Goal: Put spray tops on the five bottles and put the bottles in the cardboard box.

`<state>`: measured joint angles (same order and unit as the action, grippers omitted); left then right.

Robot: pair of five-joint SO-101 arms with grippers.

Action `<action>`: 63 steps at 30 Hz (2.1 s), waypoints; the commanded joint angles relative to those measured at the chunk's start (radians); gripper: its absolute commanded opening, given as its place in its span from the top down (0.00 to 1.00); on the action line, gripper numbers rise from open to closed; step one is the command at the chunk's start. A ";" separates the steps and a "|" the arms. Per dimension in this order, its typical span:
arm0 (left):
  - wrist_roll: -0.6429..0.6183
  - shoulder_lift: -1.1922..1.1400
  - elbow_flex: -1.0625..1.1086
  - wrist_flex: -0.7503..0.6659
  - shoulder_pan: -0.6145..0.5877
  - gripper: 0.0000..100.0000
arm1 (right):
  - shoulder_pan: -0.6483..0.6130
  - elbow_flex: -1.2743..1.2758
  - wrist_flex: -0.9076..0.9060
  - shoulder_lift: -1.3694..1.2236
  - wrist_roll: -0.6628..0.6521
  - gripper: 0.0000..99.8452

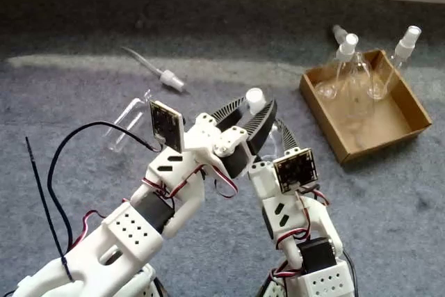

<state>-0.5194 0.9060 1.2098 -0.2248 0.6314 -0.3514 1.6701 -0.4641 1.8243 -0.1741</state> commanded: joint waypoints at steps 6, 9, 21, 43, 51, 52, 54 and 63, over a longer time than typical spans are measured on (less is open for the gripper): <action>-0.006 0.007 0.065 -0.129 0.019 0.99 | -0.007 0.105 -0.012 0.012 -0.009 0.92; -0.006 0.007 0.067 -0.126 0.002 0.99 | -0.007 0.105 -0.007 0.013 -0.009 0.92; 0.169 0.005 0.071 -0.123 0.008 1.00 | -0.005 0.105 -0.007 0.013 -0.011 0.92; 0.169 -0.002 -0.088 0.245 0.012 1.00 | -0.007 0.105 -0.008 0.013 -0.011 0.92; 0.166 -0.002 -0.137 0.379 0.012 1.00 | -0.002 0.105 -0.007 0.013 -0.011 0.92; 0.166 -0.002 -0.125 0.358 0.012 1.00 | -0.002 0.105 -0.007 0.013 -0.011 0.92; 0.164 -0.002 -0.104 0.310 0.012 1.00 | -0.002 0.105 -0.007 0.013 -0.011 0.92; 0.176 -0.002 -0.097 0.247 0.012 0.99 | -0.002 0.105 -0.007 0.013 -0.011 0.92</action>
<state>-0.3613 0.9091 1.1469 0.0376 0.6467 -0.3514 1.6701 -0.4749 1.8228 -0.1788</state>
